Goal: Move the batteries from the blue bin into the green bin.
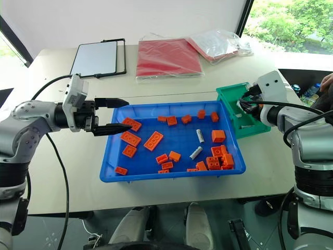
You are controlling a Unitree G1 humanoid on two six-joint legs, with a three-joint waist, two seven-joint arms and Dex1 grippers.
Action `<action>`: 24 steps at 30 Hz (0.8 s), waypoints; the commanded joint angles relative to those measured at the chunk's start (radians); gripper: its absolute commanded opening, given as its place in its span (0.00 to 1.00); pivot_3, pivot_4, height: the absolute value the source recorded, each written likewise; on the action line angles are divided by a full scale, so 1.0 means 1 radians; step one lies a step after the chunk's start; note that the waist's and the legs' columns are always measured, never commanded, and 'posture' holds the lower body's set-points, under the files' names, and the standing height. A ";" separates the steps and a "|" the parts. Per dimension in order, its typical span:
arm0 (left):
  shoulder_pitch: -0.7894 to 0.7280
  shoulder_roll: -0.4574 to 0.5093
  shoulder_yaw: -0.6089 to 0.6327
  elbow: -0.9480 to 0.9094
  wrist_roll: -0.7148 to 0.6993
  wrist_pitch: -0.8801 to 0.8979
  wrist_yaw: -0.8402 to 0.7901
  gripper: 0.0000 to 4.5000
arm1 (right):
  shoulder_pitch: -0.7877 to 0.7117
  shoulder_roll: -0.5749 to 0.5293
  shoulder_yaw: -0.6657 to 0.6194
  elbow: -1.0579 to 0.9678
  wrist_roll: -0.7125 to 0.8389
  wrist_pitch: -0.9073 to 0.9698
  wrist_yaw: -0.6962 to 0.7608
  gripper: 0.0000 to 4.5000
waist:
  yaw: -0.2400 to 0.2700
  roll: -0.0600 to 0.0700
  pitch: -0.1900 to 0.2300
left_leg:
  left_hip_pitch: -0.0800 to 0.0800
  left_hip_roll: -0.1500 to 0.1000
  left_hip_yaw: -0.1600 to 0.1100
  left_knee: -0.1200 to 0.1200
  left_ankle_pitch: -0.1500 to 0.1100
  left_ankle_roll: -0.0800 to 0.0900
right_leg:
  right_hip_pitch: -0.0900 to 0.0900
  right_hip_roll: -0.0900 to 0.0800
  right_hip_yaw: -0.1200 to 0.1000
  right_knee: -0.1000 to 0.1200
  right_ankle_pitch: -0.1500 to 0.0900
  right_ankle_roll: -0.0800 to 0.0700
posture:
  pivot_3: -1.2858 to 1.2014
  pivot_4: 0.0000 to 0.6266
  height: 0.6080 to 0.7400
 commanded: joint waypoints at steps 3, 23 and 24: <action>-0.017 -0.005 0.008 -0.008 0.004 -0.013 0.000 1.00 | -0.036 0.027 -0.022 -0.099 0.056 -0.021 0.012 0.68 | 0.002 0.000 0.000 | 0.000 0.000 -0.001 0.000 0.000 0.000 | 0.000 0.000 0.000 0.000 0.000 0.000 | 0.52 0.24 0.93; -0.017 -0.012 0.025 -0.037 -0.014 0.022 0.028 1.00 | 0.104 -0.292 0.407 -0.205 0.041 -0.478 0.590 0.68 | 0.000 -0.001 0.000 | 0.000 0.000 0.000 0.001 0.000 0.000 | 0.001 0.000 -0.001 -0.002 0.000 0.000 | 0.52 0.24 0.93; -0.012 -0.011 0.028 -0.045 -0.017 0.025 0.031 1.00 | 0.078 -0.281 0.444 -0.163 0.004 -0.529 0.612 0.68 | 0.001 -0.001 0.001 | 0.001 0.000 0.000 0.001 0.000 0.000 | 0.001 0.000 -0.001 -0.001 0.000 0.000 | 0.52 0.24 0.93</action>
